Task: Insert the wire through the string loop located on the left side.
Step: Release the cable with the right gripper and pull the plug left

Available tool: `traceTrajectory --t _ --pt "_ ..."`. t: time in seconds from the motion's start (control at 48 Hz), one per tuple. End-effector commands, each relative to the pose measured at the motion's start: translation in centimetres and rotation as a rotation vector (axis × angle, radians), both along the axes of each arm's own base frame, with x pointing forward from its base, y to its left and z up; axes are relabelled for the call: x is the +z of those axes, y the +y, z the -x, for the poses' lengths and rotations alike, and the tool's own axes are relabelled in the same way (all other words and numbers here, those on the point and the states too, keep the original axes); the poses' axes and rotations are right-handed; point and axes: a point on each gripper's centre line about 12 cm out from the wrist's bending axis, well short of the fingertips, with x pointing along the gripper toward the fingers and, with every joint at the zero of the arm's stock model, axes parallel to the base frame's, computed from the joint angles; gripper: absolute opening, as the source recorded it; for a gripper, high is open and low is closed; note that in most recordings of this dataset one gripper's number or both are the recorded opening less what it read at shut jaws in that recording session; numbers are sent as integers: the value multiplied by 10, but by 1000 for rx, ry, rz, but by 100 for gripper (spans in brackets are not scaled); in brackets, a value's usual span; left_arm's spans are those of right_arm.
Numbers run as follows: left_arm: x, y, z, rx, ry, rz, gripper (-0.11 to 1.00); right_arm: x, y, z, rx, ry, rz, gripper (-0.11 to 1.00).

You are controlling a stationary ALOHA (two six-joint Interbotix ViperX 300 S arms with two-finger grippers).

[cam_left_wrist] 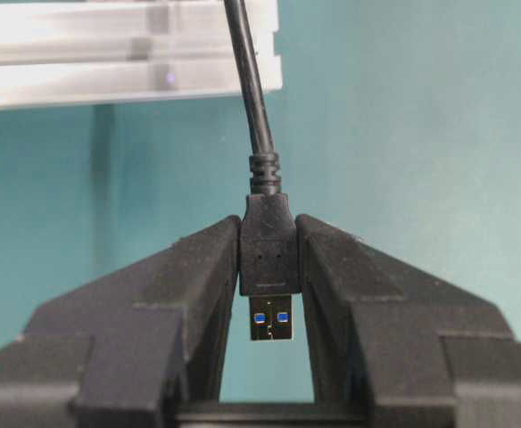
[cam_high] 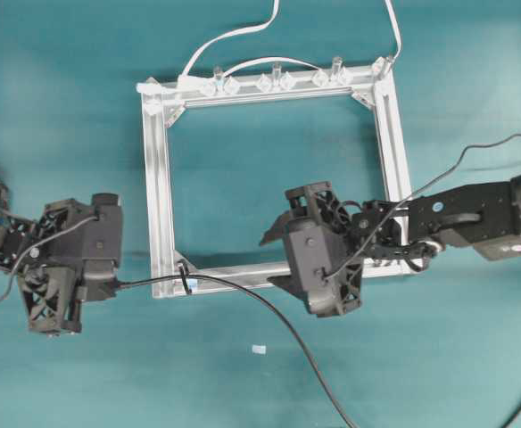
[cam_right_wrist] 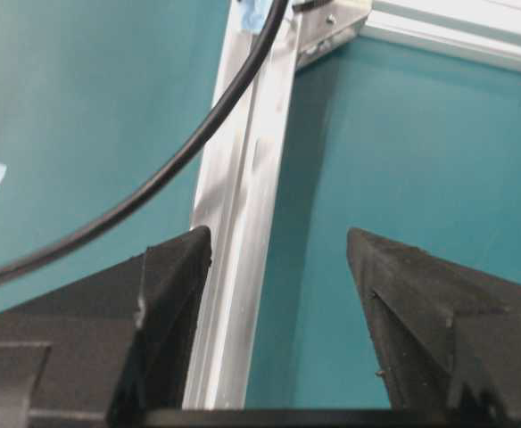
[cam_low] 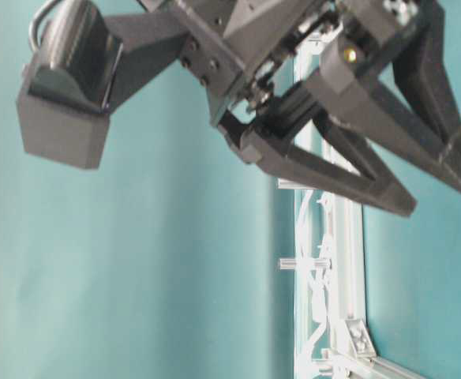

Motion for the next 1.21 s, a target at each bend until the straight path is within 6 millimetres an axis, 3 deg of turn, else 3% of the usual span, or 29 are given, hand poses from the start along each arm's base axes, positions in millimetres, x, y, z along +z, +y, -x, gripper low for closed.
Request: traceTrajectory --t 0.0,0.479,0.979,1.188 --pt "8 -1 2 12 -29 22 22 16 1 1 2 -45 -5 66" --pt "10 2 40 17 -9 50 22 15 1 4 2 -39 -4 66" --pt "7 4 46 18 33 38 23 15 1 4 2 -42 -4 66" --pt "8 4 49 11 65 23 78 15 1 4 2 -42 -4 66"
